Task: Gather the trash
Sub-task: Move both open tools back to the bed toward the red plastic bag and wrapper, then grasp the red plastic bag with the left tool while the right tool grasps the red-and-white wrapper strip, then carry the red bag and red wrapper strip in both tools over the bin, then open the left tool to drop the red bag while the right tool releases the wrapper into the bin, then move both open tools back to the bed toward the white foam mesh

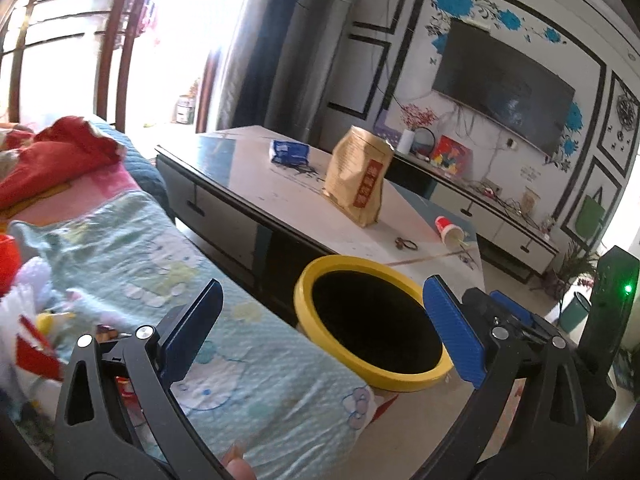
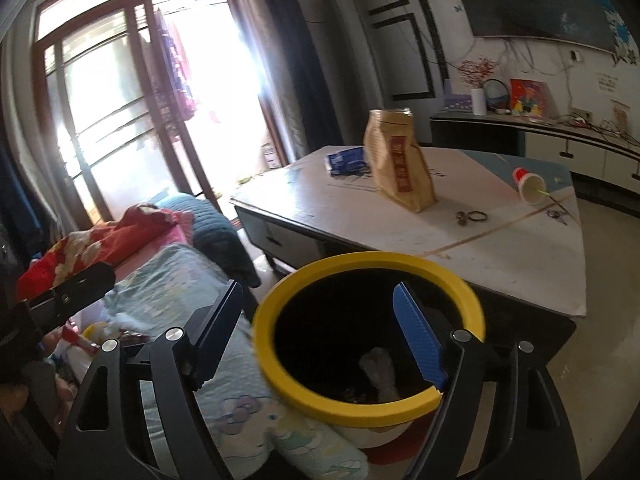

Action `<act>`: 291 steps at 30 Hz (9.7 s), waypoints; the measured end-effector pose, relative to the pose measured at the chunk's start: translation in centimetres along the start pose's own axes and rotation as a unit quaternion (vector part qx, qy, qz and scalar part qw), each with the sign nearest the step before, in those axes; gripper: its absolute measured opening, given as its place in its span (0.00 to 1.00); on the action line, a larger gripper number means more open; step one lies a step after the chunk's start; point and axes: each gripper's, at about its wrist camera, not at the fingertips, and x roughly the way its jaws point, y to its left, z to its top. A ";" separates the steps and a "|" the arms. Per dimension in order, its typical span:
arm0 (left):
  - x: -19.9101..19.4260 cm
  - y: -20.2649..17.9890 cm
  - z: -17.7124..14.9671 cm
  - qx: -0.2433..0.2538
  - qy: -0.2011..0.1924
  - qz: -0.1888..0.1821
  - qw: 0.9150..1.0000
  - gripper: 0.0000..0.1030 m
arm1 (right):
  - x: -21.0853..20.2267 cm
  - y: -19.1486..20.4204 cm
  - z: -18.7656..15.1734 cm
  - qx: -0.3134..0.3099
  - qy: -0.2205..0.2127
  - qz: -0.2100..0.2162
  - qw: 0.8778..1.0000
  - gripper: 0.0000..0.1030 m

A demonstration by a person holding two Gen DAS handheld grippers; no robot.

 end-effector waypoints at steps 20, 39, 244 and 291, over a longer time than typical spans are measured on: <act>-6.1 5.1 -0.9 -0.026 -0.058 0.067 0.996 0.89 | -0.7 8.9 -1.7 -0.075 0.022 0.092 0.993 0.77; -11.6 12.8 -0.8 -0.072 -0.089 0.135 0.984 0.89 | -0.4 17.2 -3.9 -0.141 0.061 0.181 0.972 0.78; 1.0 -1.0 0.0 0.044 0.035 -0.053 0.997 0.89 | 5.1 -3.4 3.9 0.064 0.080 0.098 0.990 0.60; -11.8 12.7 -1.0 -0.066 -0.051 0.105 0.991 0.89 | 2.7 15.4 -1.1 -0.112 0.133 0.228 0.958 0.72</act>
